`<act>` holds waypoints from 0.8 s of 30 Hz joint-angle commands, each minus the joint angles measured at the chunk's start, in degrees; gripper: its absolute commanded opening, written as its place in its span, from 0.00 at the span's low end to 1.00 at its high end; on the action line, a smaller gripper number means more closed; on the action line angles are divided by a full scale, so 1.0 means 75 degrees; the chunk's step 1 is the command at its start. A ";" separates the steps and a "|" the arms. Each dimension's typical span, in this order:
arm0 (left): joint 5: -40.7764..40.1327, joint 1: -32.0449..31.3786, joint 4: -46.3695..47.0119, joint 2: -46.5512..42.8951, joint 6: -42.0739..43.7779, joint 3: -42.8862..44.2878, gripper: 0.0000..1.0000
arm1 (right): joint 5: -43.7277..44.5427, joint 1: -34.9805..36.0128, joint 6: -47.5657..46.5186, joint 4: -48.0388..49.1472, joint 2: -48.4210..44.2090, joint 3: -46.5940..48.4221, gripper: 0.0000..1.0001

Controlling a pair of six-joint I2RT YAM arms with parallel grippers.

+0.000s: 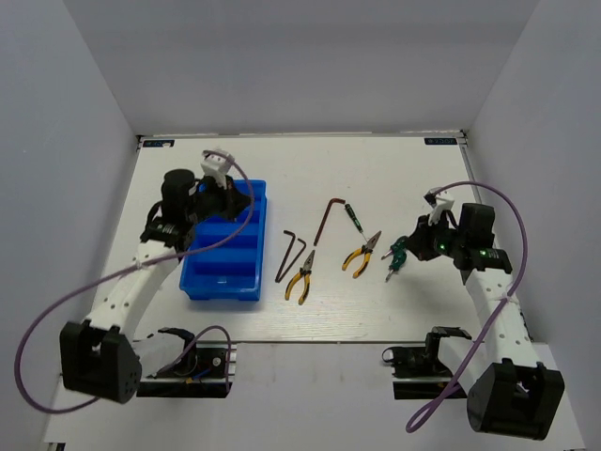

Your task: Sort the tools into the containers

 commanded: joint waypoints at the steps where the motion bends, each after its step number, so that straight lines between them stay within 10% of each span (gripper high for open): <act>1: 0.0237 -0.0448 -0.1231 0.1043 0.0561 0.1408 0.00 | -0.0233 -0.0022 -0.0503 -0.0049 -0.0017 -0.0018 0.03; 2: 0.0050 -0.0600 -0.1525 0.1336 0.0702 0.1681 0.00 | -0.0244 -0.0010 -0.0596 -0.0049 0.0030 0.0006 0.85; 3: -0.0126 -0.0938 -0.1841 0.1653 0.0993 0.1985 0.02 | -0.0221 0.0013 -0.0725 -0.0316 0.0053 0.0122 0.91; 5: -0.0606 -0.1279 -0.2884 0.2718 0.1218 0.2922 0.51 | -0.0279 0.0013 -0.0750 -0.0342 0.0123 0.0170 0.87; 6: -0.1200 -0.1676 -0.3270 0.3128 0.1381 0.3285 0.52 | -0.0302 0.0013 -0.0808 -0.0342 0.0147 0.0158 0.22; 7: -0.1484 -0.1865 -0.4017 0.3538 0.1383 0.3974 0.52 | -0.0244 0.0036 -0.0750 -0.0319 0.0136 0.0135 0.00; 13: -0.3195 -0.3026 -0.4984 0.5568 0.0460 0.4976 0.22 | 0.0458 0.0002 -0.0586 -0.0377 0.0369 0.0310 0.16; 15: -0.3978 -0.3296 -0.5265 0.6012 0.0212 0.5047 0.55 | 0.0600 0.0025 -0.0574 -0.0400 0.0440 0.0334 0.28; 24: -0.4675 -0.3824 -0.4727 0.6061 -0.0246 0.4577 0.55 | 0.0541 0.0025 -0.0539 -0.0506 0.0417 0.0416 0.32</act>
